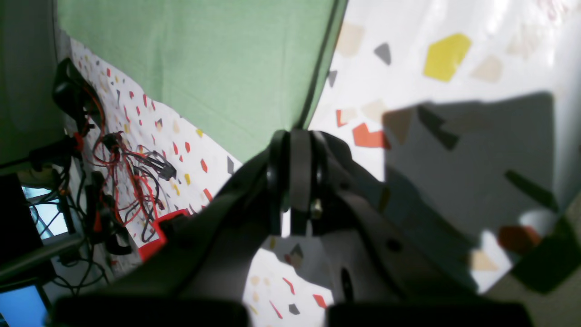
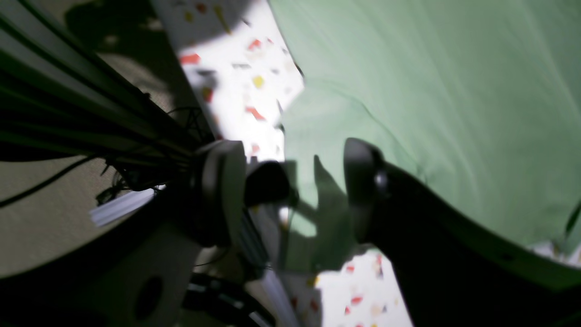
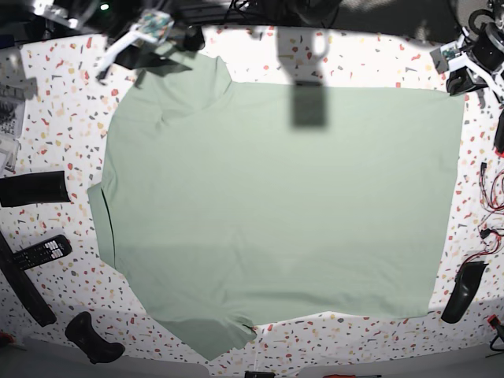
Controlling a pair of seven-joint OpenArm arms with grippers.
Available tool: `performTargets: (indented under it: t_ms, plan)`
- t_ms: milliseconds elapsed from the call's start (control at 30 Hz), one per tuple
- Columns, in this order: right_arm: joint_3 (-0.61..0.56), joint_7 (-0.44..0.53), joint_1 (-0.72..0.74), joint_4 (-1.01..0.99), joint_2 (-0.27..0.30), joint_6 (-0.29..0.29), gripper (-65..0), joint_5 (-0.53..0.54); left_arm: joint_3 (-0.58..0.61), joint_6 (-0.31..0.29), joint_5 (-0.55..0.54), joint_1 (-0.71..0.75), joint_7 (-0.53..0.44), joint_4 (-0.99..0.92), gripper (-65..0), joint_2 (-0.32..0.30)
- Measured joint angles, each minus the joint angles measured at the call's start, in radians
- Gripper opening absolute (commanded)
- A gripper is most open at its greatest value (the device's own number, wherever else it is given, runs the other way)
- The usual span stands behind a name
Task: Fold the T-shirt properly
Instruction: 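Move the right gripper to the shirt's collar-side edge and grasp it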
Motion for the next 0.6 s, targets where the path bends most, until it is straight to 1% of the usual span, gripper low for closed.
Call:
performTargets:
  t_ms: [100,167,267,400,600]
  plan:
    - [-0.060,-0.008,0.045,0.000,0.000,-0.001,-30.5,-0.051,-0.002,0.010,-0.018,0.000,-0.020,0.000,-65.0,0.013]
    - [-0.088,-0.039,0.072,0.000,0.000,-0.041,-30.4,-0.074,-0.002,0.010,-0.018,0.000,-0.027,0.000,-65.0,0.019]
    - [-0.123,-0.102,0.114,-0.011,0.000,-0.080,-30.5,-0.098,-0.002,0.010,-0.018,0.000,-0.031,0.000,-65.0,0.018]
    - [-0.177,-0.105,0.178,-0.099,0.000,-0.102,-30.5,-0.091,-0.002,0.010,-0.018,0.000,-0.031,0.000,-65.0,0.019]
    - [-0.285,-0.109,0.267,-0.280,-0.001,-0.160,-30.5,-0.097,-0.002,0.010,-0.018,0.000,-0.031,0.000,-65.0,0.019]
